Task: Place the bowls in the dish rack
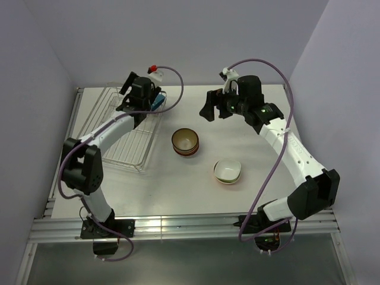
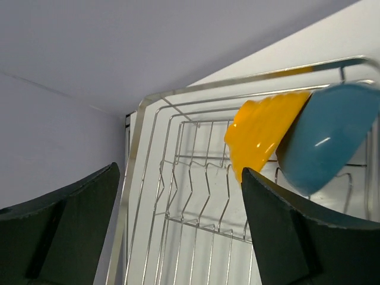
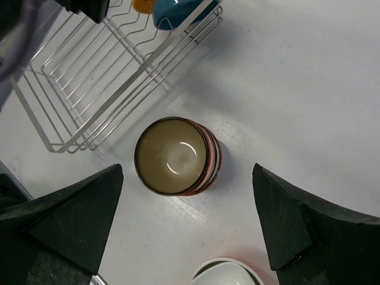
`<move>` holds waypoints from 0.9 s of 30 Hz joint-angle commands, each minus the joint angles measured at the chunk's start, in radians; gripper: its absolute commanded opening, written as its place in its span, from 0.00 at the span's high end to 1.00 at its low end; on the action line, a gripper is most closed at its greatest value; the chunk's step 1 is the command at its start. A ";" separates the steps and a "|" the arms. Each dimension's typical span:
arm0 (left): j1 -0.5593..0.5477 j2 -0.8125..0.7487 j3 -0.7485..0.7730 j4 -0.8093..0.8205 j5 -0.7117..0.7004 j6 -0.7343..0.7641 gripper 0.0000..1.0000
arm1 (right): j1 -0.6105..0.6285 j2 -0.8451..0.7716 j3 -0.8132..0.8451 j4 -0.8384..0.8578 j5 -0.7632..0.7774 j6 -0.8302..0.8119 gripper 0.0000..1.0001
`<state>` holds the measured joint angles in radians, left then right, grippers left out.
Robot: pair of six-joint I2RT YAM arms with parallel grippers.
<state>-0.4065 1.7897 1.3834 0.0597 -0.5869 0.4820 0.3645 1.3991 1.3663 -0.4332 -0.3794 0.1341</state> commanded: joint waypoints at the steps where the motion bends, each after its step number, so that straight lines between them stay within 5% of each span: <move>1: -0.022 -0.146 0.069 -0.125 0.071 -0.085 0.10 | -0.032 -0.020 0.076 -0.088 -0.068 -0.091 0.03; 6: -0.025 -0.298 0.086 -0.344 0.263 -0.223 0.02 | -0.079 -0.081 0.077 -0.315 -0.180 -0.296 0.03; 10: -0.025 -0.428 0.014 -0.429 0.558 -0.289 0.01 | -0.099 -0.141 0.048 -0.540 -0.208 -0.493 0.05; 14: -0.025 -0.533 -0.053 -0.474 0.789 -0.342 0.01 | -0.099 -0.218 -0.033 -0.749 -0.185 -0.710 0.07; 17: -0.025 -0.562 -0.078 -0.538 0.915 -0.352 0.01 | -0.099 -0.264 -0.108 -0.779 -0.101 -0.725 0.11; 27: -0.023 -0.616 -0.158 -0.575 0.837 -0.396 0.00 | -0.104 -0.209 -0.323 -0.670 0.171 -0.489 0.30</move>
<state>-0.4297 1.2179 1.2335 -0.5076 0.2489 0.1127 0.2657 1.1839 1.0607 -1.1397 -0.3229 -0.4263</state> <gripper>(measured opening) 0.995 0.706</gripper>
